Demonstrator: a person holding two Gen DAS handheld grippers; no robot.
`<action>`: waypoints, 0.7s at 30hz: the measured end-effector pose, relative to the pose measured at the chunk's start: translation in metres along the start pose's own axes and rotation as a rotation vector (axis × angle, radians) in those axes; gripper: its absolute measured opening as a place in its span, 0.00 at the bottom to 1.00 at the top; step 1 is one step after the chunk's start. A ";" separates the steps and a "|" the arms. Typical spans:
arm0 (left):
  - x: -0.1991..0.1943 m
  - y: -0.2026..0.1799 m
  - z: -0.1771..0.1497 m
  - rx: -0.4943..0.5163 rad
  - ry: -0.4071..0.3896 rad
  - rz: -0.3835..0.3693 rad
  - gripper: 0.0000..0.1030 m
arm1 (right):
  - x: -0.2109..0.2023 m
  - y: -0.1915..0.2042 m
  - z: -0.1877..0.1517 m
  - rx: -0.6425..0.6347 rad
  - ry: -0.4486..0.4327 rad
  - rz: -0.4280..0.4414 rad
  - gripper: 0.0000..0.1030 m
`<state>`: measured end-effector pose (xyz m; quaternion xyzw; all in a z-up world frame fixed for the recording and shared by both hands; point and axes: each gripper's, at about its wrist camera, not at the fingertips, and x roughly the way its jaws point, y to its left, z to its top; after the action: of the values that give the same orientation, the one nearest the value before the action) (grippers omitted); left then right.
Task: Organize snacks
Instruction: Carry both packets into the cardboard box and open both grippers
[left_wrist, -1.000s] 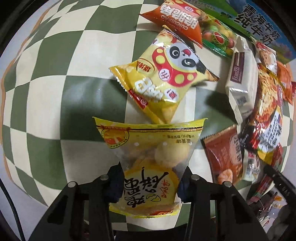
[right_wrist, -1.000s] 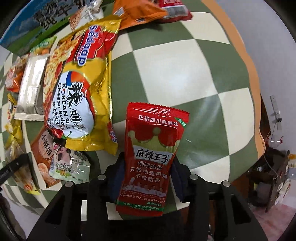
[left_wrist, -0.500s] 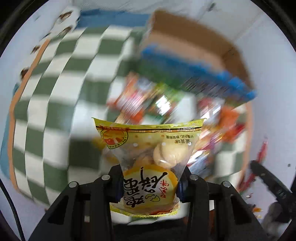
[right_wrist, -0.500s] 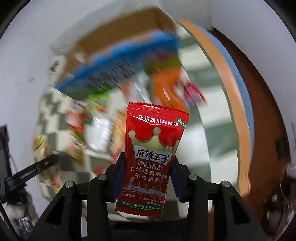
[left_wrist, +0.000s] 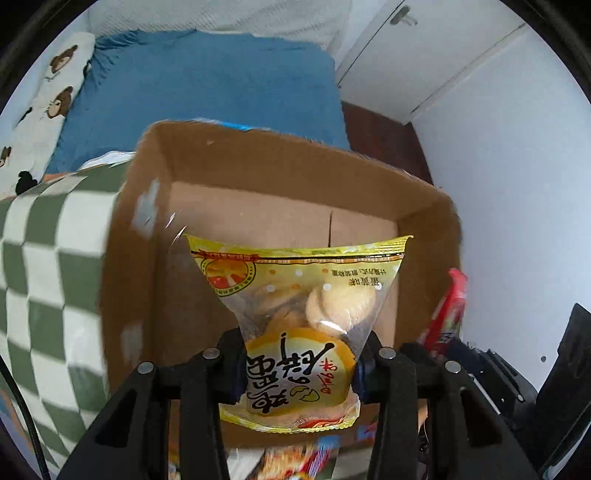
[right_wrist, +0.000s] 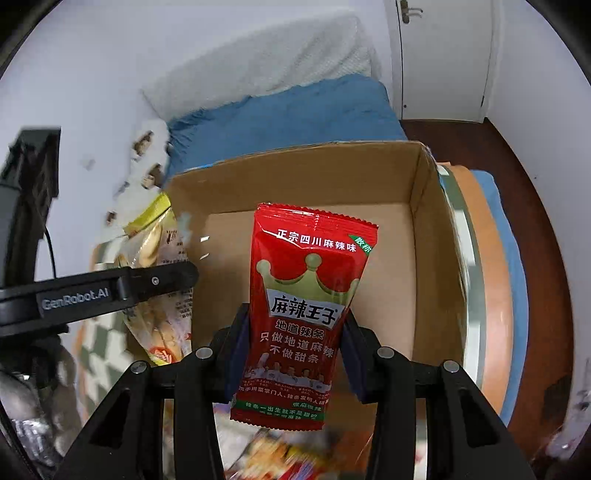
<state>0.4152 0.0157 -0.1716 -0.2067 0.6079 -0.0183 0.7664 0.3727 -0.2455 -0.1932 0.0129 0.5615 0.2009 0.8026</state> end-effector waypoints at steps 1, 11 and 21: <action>0.009 -0.001 0.009 -0.003 0.013 -0.004 0.38 | 0.019 -0.006 0.013 -0.004 0.033 0.001 0.46; 0.082 0.000 0.055 0.001 0.132 0.056 0.38 | 0.117 -0.039 0.088 -0.056 0.197 -0.033 0.46; 0.088 -0.013 0.068 0.042 0.136 0.120 0.74 | 0.168 -0.044 0.100 -0.106 0.250 -0.079 0.83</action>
<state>0.5049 -0.0009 -0.2362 -0.1518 0.6692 0.0011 0.7274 0.5257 -0.2083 -0.3174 -0.0767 0.6458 0.1985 0.7332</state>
